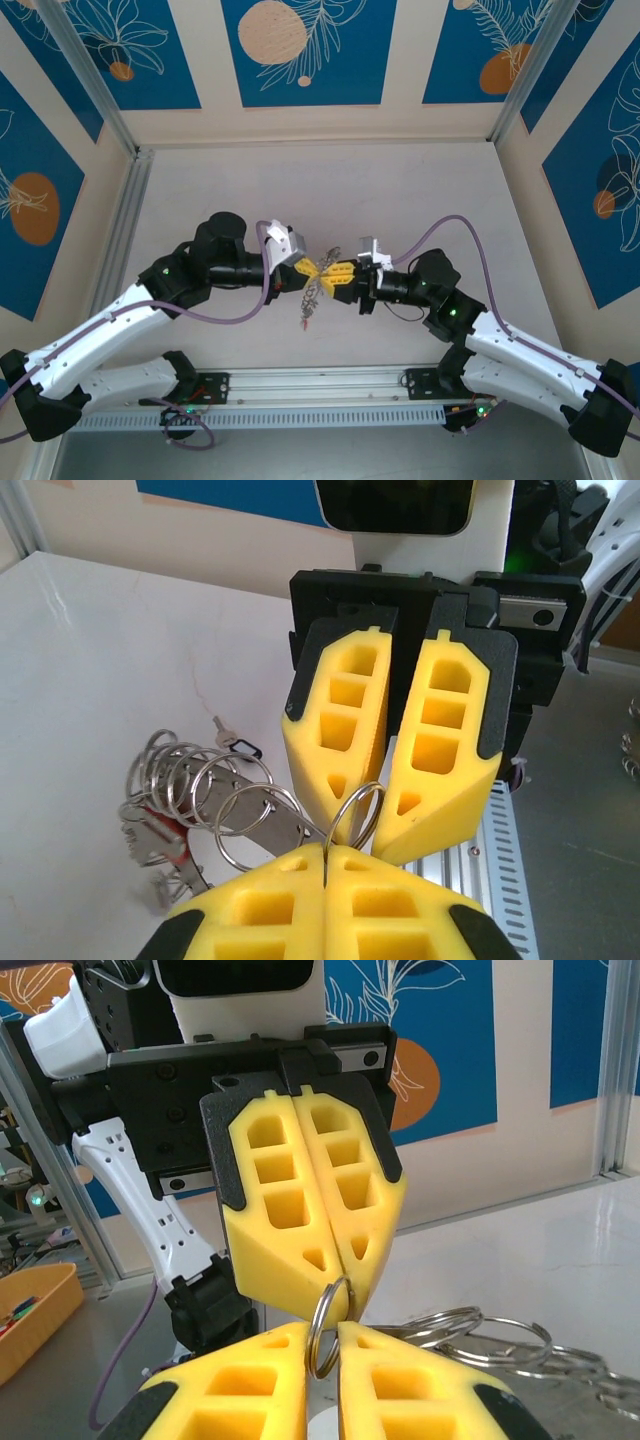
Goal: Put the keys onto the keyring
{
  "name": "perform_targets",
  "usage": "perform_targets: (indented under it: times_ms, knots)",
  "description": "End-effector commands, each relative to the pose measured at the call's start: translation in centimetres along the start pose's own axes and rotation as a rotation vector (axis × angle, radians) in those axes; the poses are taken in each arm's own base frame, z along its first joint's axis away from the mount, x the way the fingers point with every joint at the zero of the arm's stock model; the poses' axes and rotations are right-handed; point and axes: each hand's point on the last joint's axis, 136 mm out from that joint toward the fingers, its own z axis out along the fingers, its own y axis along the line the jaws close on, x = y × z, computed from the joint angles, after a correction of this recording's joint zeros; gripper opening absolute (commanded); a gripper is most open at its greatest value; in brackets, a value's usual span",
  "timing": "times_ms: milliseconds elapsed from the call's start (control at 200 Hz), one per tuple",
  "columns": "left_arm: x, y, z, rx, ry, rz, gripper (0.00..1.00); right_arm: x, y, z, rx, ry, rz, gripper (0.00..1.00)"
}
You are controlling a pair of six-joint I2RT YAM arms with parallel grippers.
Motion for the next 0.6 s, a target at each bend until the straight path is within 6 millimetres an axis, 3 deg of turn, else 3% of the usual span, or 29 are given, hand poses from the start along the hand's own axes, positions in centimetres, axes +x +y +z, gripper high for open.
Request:
perform_targets:
  times_ms: [0,180,305,385,520,595]
  knots:
    - [-1.6,1.7,-0.8,-0.095,-0.028,0.053,0.0,-1.0,2.0,0.2,-0.08,0.003,-0.011,0.15]
    - [-1.3,1.5,-1.0,-0.095,-0.015,0.064,0.0,-1.1,0.6,0.2,-0.016,-0.001,0.026,0.15]
    - [-1.0,1.4,-0.7,-0.088,-0.01,0.061,0.0,-0.8,-0.1,0.4,0.007,0.001,0.043,0.03]
    - [-1.0,1.7,-0.6,-0.096,-0.023,0.038,0.0,-0.2,-1.0,0.4,0.043,0.021,0.069,0.0]
    - [0.9,4.8,-0.8,-0.228,0.036,-0.076,0.0,1.7,-3.8,-0.7,0.169,0.047,0.163,0.0]
    - [2.8,6.7,-1.4,-0.301,0.07,-0.166,0.0,3.5,-5.7,-1.7,0.253,0.082,0.244,0.13]
